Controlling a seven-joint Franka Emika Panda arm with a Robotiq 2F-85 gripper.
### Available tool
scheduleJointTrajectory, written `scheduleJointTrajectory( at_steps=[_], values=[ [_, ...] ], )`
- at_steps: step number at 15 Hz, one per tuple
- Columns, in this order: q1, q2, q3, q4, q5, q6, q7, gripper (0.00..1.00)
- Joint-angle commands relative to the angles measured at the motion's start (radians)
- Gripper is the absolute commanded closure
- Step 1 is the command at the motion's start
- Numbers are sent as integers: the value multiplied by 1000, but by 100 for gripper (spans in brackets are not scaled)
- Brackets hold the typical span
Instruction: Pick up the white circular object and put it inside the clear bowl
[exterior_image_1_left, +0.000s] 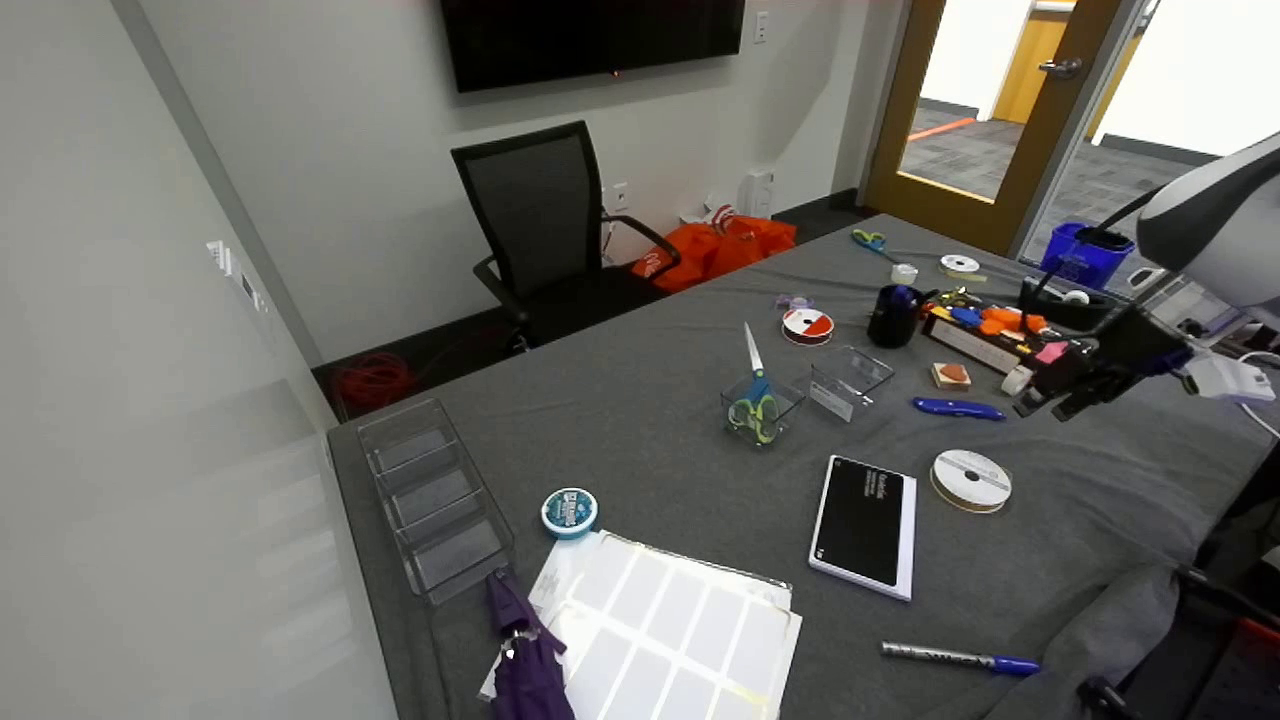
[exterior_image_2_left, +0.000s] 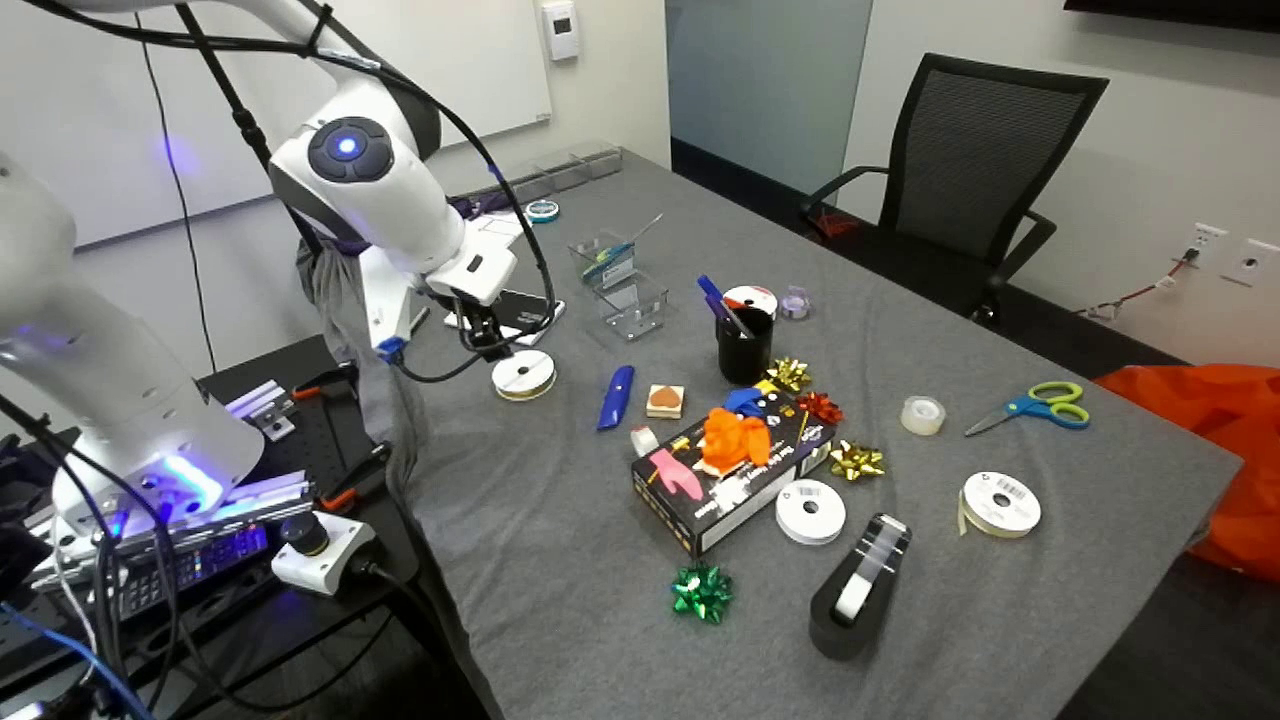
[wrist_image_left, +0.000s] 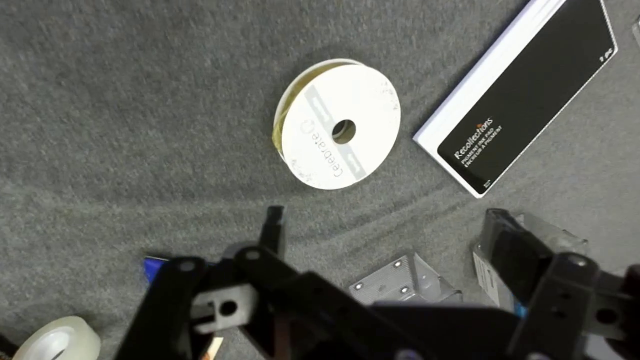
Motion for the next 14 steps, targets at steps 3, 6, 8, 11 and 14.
scheduleJointTrajectory(
  at_steps=[3,6,8,11,14],
  values=[
    [28,200,18,72,104,97,16,0],
    [39,285,22,109,78,98,67,0],
    [48,323,27,135,75,81,81,0],
    [59,375,44,173,77,78,93,0],
    [70,417,58,198,83,90,102,0]
  ],
)
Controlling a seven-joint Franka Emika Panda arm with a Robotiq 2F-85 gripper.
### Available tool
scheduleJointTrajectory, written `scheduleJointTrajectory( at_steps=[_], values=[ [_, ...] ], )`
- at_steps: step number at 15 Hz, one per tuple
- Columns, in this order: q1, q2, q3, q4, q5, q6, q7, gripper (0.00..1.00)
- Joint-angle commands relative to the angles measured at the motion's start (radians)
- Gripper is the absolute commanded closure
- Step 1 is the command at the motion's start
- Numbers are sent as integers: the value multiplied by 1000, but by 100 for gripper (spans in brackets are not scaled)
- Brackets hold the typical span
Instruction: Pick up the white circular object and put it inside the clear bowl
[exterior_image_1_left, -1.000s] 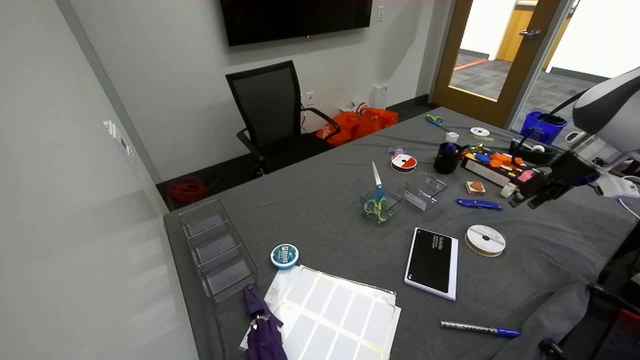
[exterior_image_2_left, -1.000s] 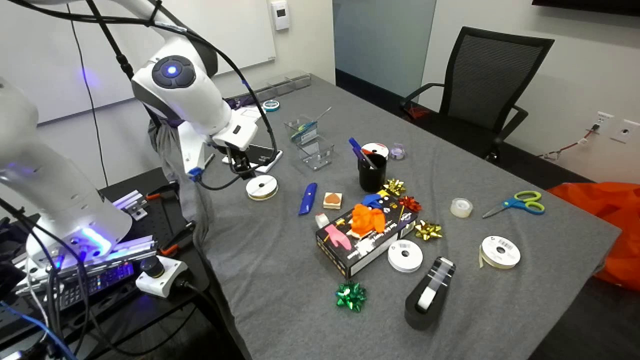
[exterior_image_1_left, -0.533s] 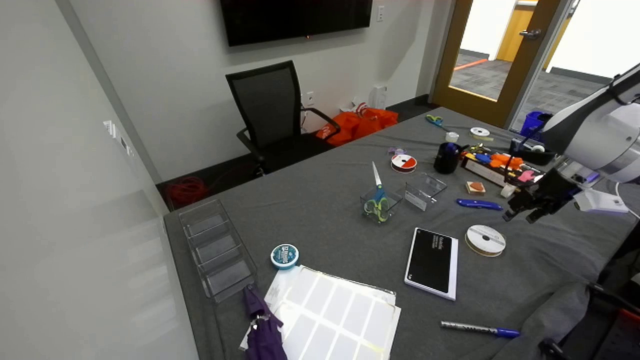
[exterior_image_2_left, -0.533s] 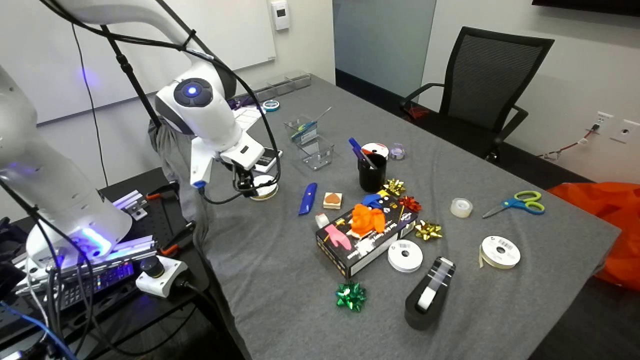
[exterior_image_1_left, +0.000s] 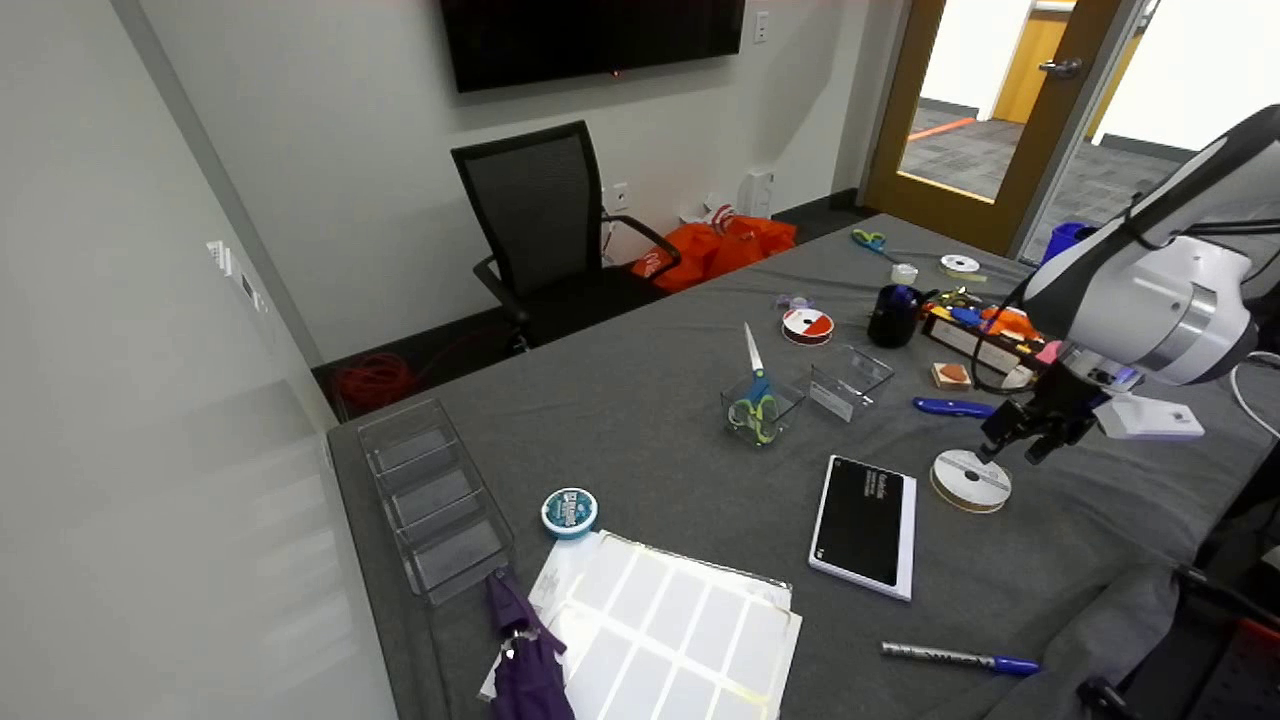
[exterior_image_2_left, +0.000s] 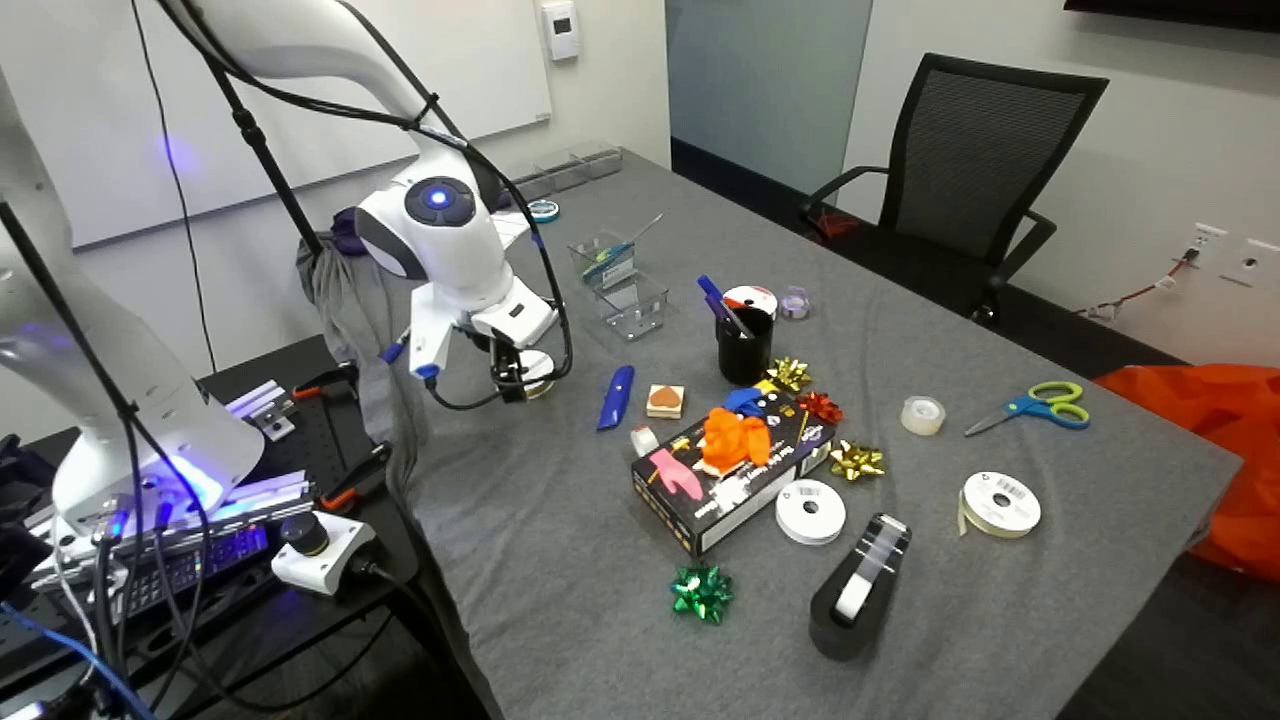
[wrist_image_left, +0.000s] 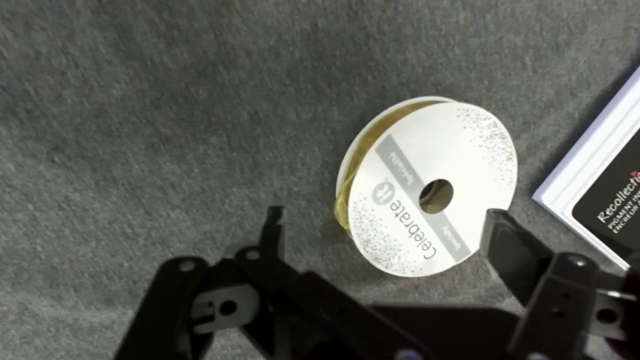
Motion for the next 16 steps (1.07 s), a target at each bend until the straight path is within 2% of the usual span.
scheduleJointTrajectory(
  at_steps=[1,7,8,9,16],
  values=[
    [11,74,16,51,6,17,18,0],
    [20,138,27,75,12,31,14,2],
    [21,144,27,77,11,31,14,27],
    [22,149,28,78,13,31,10,27],
    [27,132,28,82,14,28,8,73]
  ],
)
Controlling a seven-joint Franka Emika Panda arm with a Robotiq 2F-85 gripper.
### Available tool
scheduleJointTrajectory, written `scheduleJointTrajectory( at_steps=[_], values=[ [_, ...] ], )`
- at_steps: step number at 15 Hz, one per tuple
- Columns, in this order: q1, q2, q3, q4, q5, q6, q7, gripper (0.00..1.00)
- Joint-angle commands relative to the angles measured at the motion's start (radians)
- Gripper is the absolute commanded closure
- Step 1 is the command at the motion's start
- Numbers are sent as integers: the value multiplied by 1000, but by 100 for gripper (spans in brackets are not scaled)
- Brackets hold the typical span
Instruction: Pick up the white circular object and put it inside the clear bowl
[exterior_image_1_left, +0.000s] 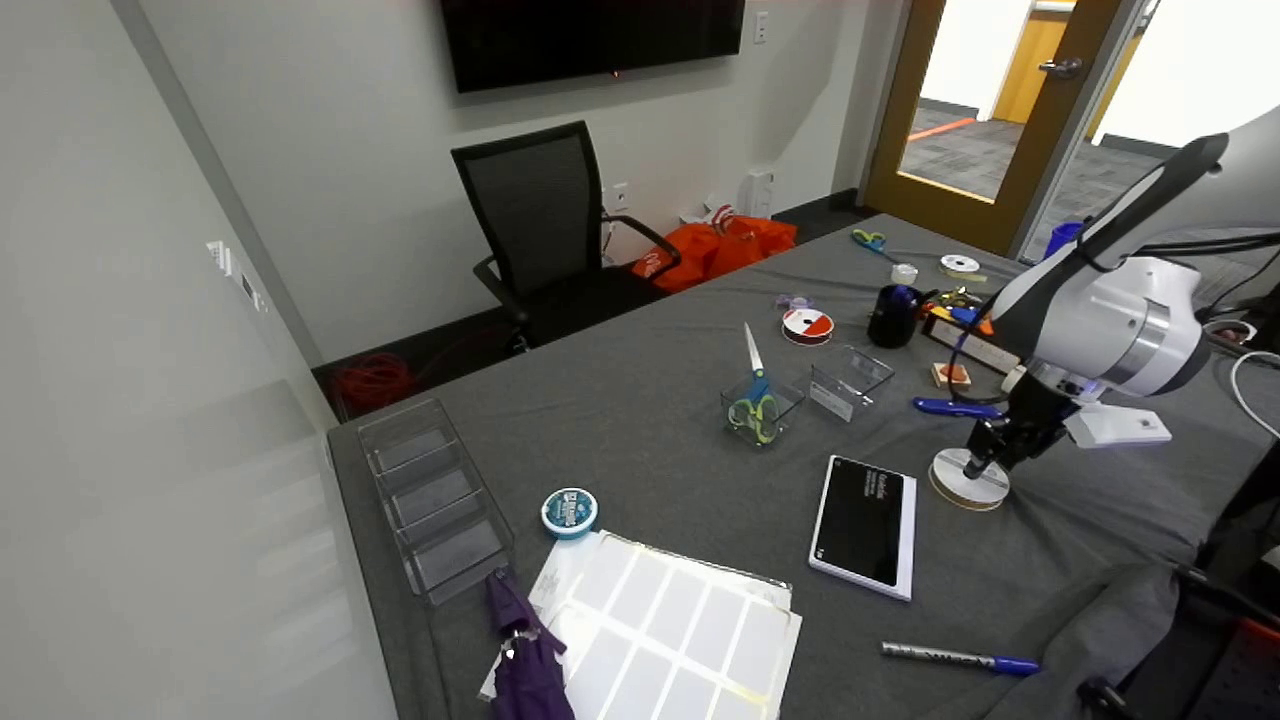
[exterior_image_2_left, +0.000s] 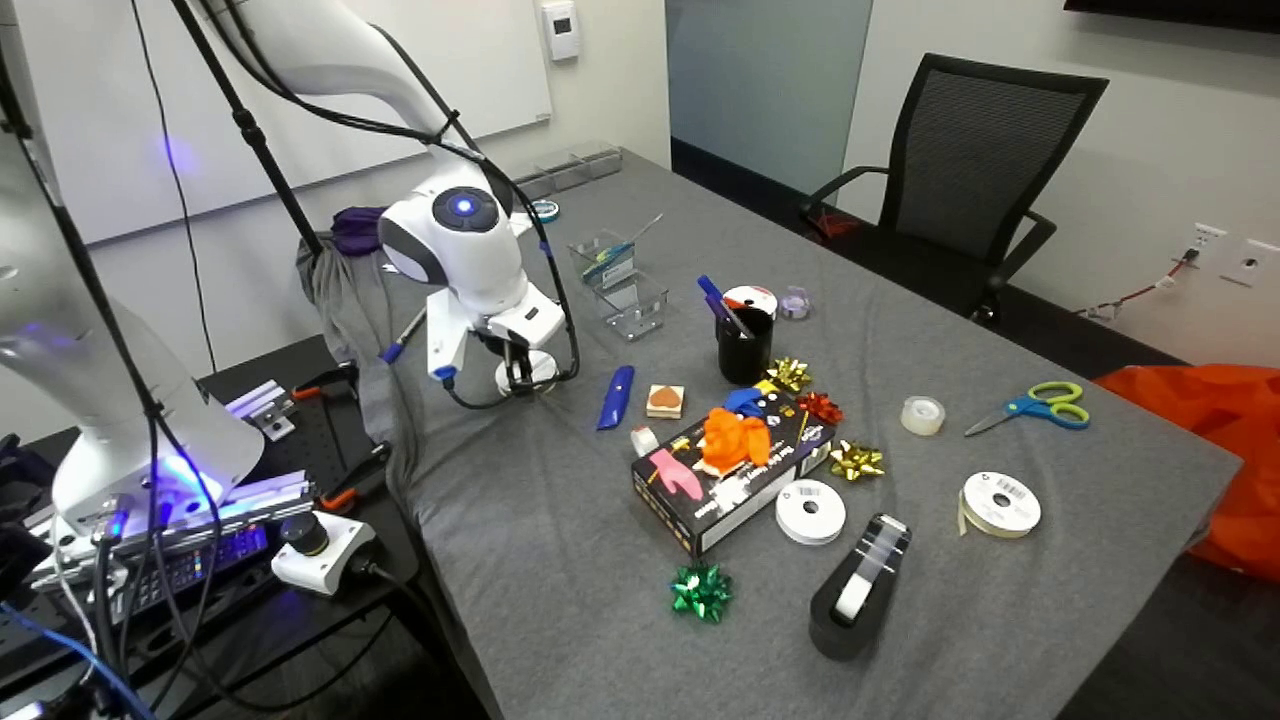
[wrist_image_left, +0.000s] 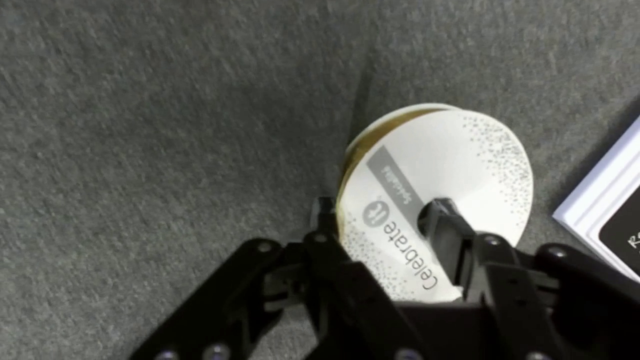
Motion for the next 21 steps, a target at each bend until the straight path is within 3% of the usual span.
scheduleJointTrajectory(
  at_steps=[1,5,7,8,14,21],
  values=[
    [1,31,7,12,13,23,-5,79],
    [8,22,-5,7,-7,22,6,86],
    [13,22,-22,13,-35,16,22,45],
    [15,22,-23,13,-41,15,26,44],
    [28,31,-26,12,-73,19,45,4],
    [60,5,-32,-24,-121,9,90,0]
  ],
)
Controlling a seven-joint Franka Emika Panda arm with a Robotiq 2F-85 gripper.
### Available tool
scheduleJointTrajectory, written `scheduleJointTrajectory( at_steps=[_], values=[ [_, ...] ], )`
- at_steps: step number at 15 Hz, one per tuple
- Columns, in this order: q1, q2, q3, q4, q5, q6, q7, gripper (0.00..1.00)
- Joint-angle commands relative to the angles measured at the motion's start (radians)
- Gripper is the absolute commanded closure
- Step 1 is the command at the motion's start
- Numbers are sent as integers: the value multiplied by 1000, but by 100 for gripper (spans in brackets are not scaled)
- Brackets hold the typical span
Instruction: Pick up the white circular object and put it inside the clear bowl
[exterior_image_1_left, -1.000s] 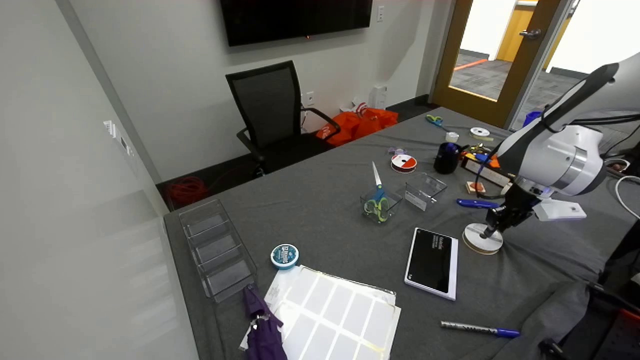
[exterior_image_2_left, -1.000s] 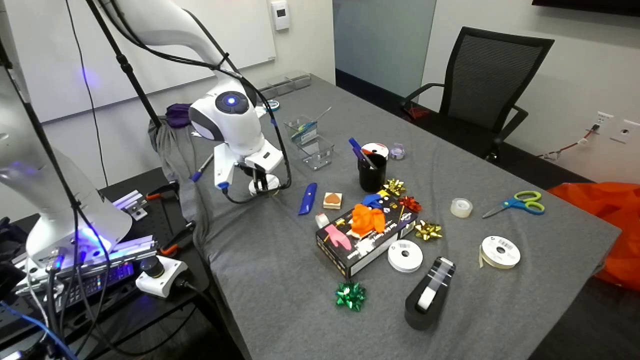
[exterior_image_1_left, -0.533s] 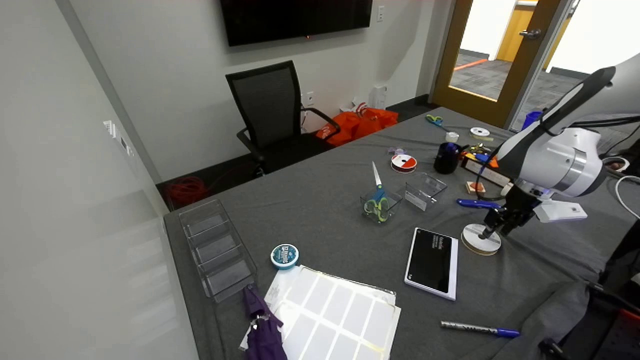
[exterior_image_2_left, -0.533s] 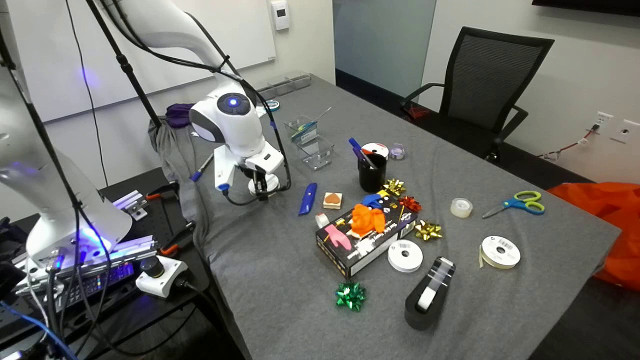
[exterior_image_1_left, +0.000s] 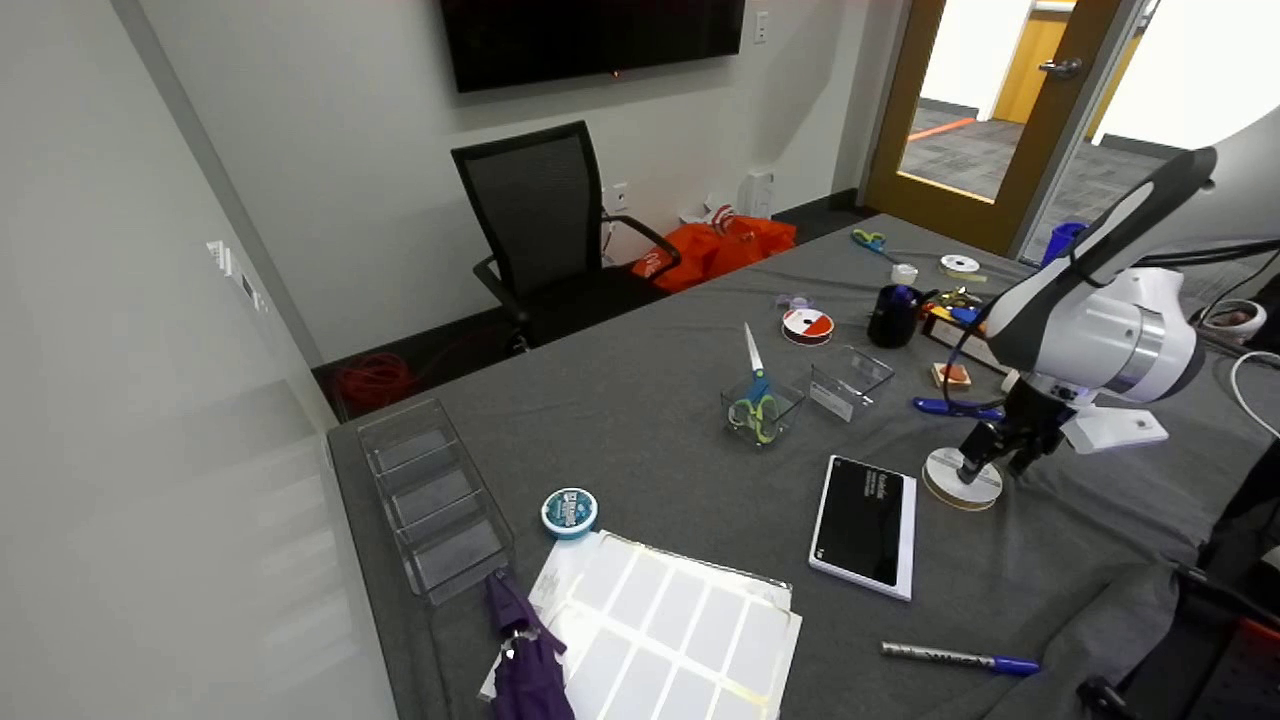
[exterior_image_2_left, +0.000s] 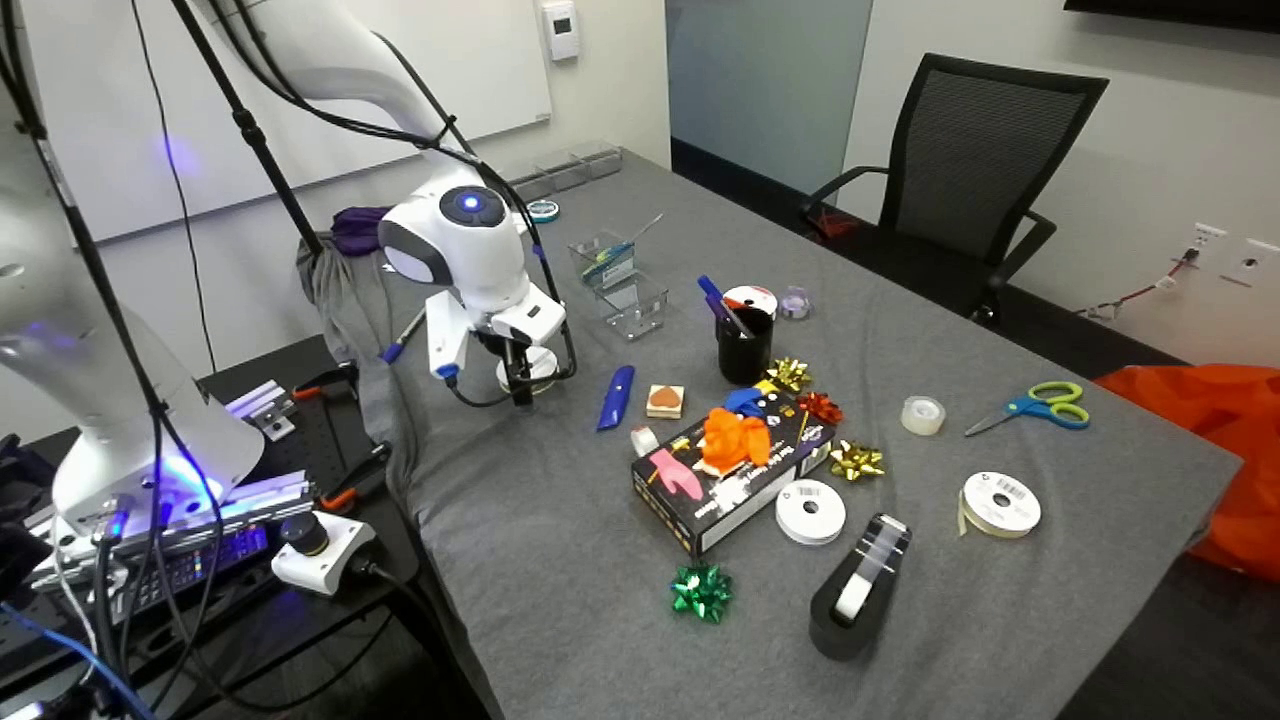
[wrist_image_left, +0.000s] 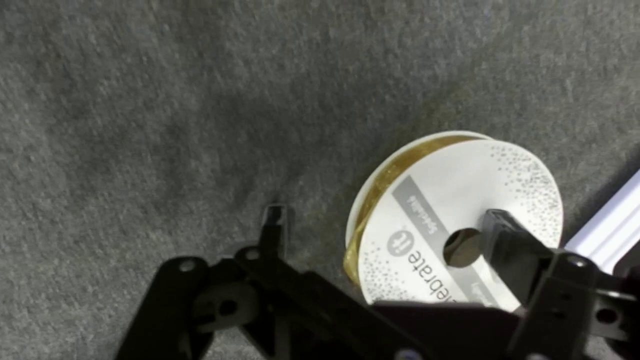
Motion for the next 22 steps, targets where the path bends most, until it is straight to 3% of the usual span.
scheduleJointTrajectory(
  at_steps=[1,6,22],
  values=[
    [30,-18,-16,-25,-34,2,40,0],
    [48,-46,-32,-32,-90,-20,97,0],
    [51,-187,-38,-98,-113,-43,108,0]
  ],
)
